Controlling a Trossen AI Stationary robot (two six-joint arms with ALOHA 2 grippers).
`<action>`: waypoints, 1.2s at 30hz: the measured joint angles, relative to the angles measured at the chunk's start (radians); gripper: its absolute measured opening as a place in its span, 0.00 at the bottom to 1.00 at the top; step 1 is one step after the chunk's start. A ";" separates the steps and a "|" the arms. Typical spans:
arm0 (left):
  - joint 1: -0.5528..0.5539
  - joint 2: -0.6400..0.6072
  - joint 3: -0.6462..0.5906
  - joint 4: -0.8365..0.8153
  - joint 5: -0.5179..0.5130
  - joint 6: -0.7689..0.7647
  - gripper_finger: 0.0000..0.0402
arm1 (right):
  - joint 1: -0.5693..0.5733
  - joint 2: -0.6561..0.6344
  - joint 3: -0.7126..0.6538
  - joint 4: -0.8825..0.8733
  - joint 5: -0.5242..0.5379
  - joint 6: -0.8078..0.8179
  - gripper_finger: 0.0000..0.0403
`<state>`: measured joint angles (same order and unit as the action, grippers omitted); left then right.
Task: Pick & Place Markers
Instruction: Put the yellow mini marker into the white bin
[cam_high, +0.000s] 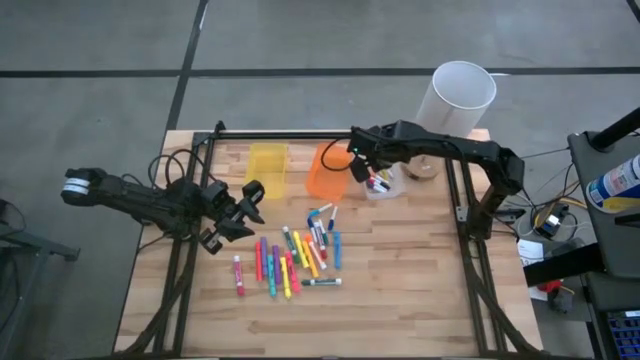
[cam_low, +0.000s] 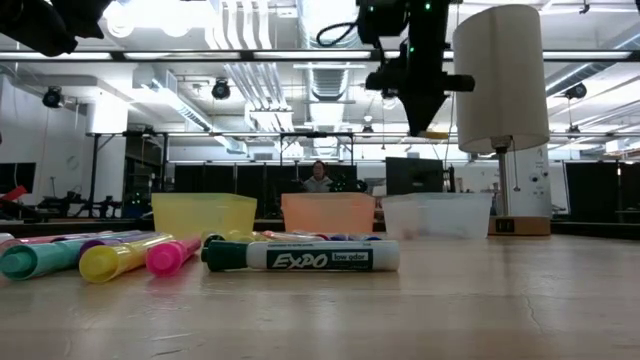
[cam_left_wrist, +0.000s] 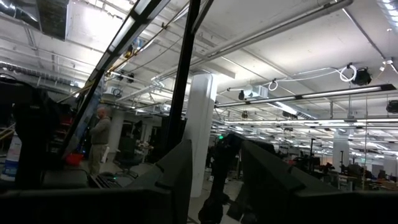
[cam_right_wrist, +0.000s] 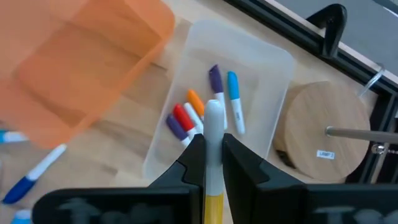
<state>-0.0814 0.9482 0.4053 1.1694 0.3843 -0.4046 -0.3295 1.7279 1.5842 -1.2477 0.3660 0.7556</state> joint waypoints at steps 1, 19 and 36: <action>0.000 0.000 0.000 0.000 0.000 0.000 0.33 | -0.009 0.009 -0.002 0.000 -0.002 -0.002 0.07; 0.000 0.000 0.000 -0.003 0.002 0.000 0.33 | -0.111 0.124 -0.129 0.095 -0.006 -0.040 0.07; 0.000 0.000 0.000 -0.003 0.003 0.000 0.33 | -0.141 0.135 -0.271 0.255 -0.064 -0.057 0.07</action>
<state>-0.0814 0.9478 0.4053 1.1664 0.3878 -0.4046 -0.4706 1.8626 1.3135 -0.9930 0.3023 0.6986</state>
